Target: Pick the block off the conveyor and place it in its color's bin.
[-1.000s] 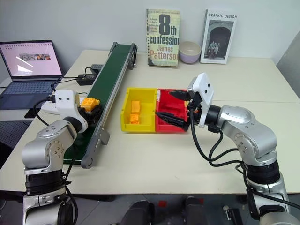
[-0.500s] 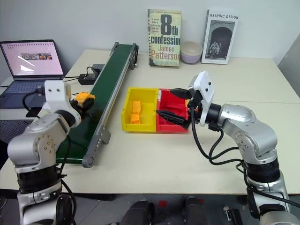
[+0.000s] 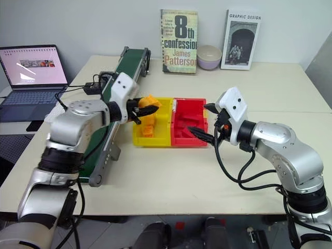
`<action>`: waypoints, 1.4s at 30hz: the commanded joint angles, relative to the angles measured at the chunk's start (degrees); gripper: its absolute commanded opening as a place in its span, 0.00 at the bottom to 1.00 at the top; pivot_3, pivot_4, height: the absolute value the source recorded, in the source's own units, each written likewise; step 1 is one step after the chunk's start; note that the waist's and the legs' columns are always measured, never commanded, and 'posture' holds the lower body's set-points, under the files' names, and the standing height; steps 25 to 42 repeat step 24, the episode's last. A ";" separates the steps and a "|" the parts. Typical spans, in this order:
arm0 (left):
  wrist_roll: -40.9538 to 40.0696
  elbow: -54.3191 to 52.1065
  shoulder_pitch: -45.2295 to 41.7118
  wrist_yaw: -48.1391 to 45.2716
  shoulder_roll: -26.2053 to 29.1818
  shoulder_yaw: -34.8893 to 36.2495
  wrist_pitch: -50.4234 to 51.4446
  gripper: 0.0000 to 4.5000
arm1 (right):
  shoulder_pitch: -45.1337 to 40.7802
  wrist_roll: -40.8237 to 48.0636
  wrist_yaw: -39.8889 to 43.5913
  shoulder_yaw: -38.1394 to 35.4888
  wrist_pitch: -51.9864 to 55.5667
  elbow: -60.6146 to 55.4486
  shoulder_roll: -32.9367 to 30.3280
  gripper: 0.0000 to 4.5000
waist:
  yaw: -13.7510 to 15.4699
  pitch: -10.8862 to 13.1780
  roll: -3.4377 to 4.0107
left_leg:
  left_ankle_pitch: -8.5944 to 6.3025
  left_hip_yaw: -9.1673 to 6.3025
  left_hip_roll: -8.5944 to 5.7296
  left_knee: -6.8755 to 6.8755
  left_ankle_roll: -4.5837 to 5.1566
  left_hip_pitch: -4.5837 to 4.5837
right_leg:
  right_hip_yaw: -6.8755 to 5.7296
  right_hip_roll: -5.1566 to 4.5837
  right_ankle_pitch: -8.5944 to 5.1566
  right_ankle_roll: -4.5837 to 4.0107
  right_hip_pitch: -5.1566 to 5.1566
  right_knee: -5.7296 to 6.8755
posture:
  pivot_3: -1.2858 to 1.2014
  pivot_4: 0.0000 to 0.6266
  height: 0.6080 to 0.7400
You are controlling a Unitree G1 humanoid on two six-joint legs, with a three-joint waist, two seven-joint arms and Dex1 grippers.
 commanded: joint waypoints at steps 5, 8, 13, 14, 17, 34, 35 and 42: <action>4.95 9.48 -5.30 -7.19 -0.73 -1.41 -9.77 0.77 | 3.09 2.53 -5.11 -5.95 4.52 -7.61 -0.26 1.00 | 0.12 0.00 0.00 | -0.01 0.03 -0.07 0.01 0.01 -0.08 | -0.02 -0.05 0.00 0.01 -0.02 -0.04 | 0.52 0.24 1.00; 5.37 10.15 -5.95 -8.55 -0.19 -0.57 -10.72 0.88 | 2.89 3.11 -5.35 -6.26 4.92 -7.60 -0.47 1.00 | 0.08 0.00 0.00 | -0.01 0.04 -0.08 0.02 0.02 -0.08 | -0.01 -0.07 0.01 0.03 -0.02 -0.04 | 0.52 0.24 1.00; 3.84 6.46 -4.82 -14.32 7.05 3.11 -10.67 1.00 | 1.85 3.50 -2.58 -5.71 3.75 -5.83 -2.20 1.00 | -0.26 0.00 0.00 | -0.01 0.01 0.01 0.01 0.02 -0.04 | -0.02 0.00 0.00 0.03 -0.04 0.03 | 0.52 0.24 1.00; 3.37 5.24 -4.14 -16.31 9.33 3.77 -10.37 1.00 | 1.43 3.48 -1.32 -5.44 3.12 -4.95 -2.80 1.00 | -0.36 0.00 0.00 | -0.01 0.01 0.04 0.00 0.02 -0.04 | -0.02 0.02 0.00 0.03 -0.06 0.03 | 0.52 0.24 1.00; 1.89 1.01 -0.76 -21.18 15.89 6.25 -9.32 1.00 | -0.33 3.05 2.74 -4.28 0.73 -1.44 -4.10 1.00 | -0.77 0.01 0.02 | -0.01 0.03 0.07 -0.02 0.02 -0.03 | -0.01 0.06 0.00 0.03 -0.08 0.02 | 0.52 0.24 1.00; -3.00 -10.18 8.74 -25.28 24.29 12.13 -2.97 1.00 | -4.03 0.73 9.65 -1.27 -5.53 6.85 -5.11 1.00 | -0.75 0.01 0.02 | -0.01 0.03 -0.01 0.01 0.02 -0.02 | -0.01 -0.03 -0.02 0.03 -0.02 -0.01 | 0.52 0.24 1.00; -3.00 -10.18 8.74 -25.28 24.29 12.13 -2.97 1.00 | -4.03 0.73 9.65 -1.27 -5.53 6.85 -5.11 1.00 | -0.75 0.01 0.02 | -0.01 0.03 -0.01 0.01 0.02 -0.02 | -0.01 -0.03 -0.02 0.03 -0.02 -0.01 | 0.52 0.24 1.00; -3.00 -10.18 8.74 -25.28 24.29 12.13 -2.97 1.00 | -4.03 0.73 9.65 -1.27 -5.53 6.85 -5.11 1.00 | -0.75 0.01 0.02 | -0.01 0.03 -0.01 0.01 0.02 -0.02 | -0.01 -0.03 -0.02 0.03 -0.02 -0.01 | 0.52 0.24 1.00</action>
